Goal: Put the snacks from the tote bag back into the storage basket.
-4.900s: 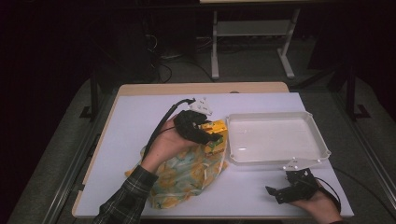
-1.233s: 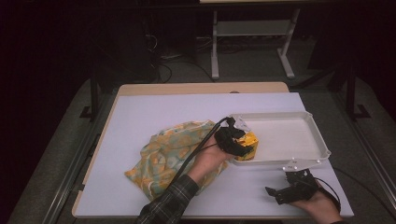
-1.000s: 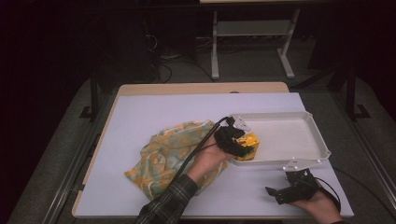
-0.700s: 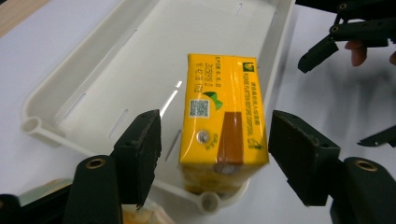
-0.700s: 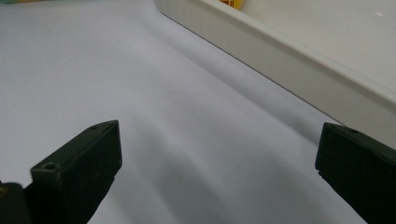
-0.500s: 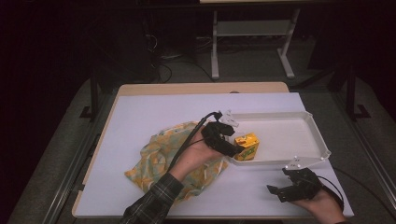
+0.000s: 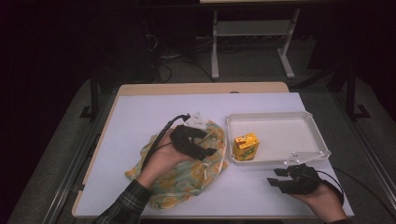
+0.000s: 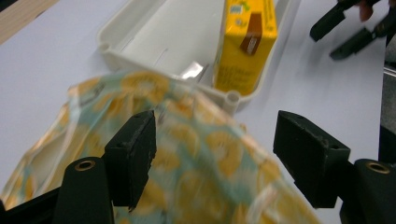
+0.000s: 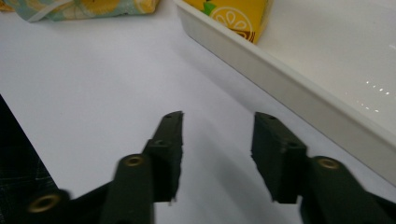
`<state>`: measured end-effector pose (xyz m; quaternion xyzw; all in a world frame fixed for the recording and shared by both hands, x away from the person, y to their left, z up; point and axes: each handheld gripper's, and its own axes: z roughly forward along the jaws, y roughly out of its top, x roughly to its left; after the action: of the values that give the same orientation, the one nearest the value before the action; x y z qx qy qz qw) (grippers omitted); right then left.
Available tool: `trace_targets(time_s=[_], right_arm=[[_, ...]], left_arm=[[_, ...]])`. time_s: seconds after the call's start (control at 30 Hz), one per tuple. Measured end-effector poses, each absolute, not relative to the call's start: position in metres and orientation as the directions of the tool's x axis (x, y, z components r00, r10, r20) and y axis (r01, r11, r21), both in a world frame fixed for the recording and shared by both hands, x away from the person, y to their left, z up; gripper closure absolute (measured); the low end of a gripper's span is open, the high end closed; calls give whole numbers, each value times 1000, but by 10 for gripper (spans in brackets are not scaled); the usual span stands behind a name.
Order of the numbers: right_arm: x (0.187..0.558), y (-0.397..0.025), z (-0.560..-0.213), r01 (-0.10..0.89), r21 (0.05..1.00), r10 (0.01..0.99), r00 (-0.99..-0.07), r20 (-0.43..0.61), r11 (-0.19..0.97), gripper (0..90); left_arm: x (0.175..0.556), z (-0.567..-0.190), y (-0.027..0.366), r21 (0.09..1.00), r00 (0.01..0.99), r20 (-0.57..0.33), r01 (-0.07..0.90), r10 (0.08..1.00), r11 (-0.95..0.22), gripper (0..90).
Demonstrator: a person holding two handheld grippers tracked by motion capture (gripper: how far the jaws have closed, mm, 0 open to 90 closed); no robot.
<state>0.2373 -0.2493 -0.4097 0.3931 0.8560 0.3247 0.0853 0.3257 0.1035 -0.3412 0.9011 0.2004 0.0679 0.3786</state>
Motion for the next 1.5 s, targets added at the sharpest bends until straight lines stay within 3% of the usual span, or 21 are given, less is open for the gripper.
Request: trace_targets(time_s=[0.07, 0.1, 0.23, 1.0, 1.5], right_arm=[[240, -249, -408, 610, 628, 722, -683, 108, 483, 683], [240, -249, -408, 610, 628, 722, -683, 108, 483, 683], [249, -247, -404, 598, 626, 700, -705, 113, 501, 893], [300, -242, -389, 519, 673, 655, -752, 67, 528, 898], [329, -234, -395, 508, 661, 627, -776, 72, 552, 898]], left_arm=[[323, -343, 115, 709, 905, -32, 319, 424, -628, 296], [323, -343, 115, 709, 905, -32, 319, 424, -628, 296], [315, -349, 143, 716, 891, -32, 337, 452, -612, 307], [285, -360, 235, 719, 836, -23, 395, 549, -571, 275], [264, -386, 324, 720, 693, -49, 523, 719, -455, 273]])
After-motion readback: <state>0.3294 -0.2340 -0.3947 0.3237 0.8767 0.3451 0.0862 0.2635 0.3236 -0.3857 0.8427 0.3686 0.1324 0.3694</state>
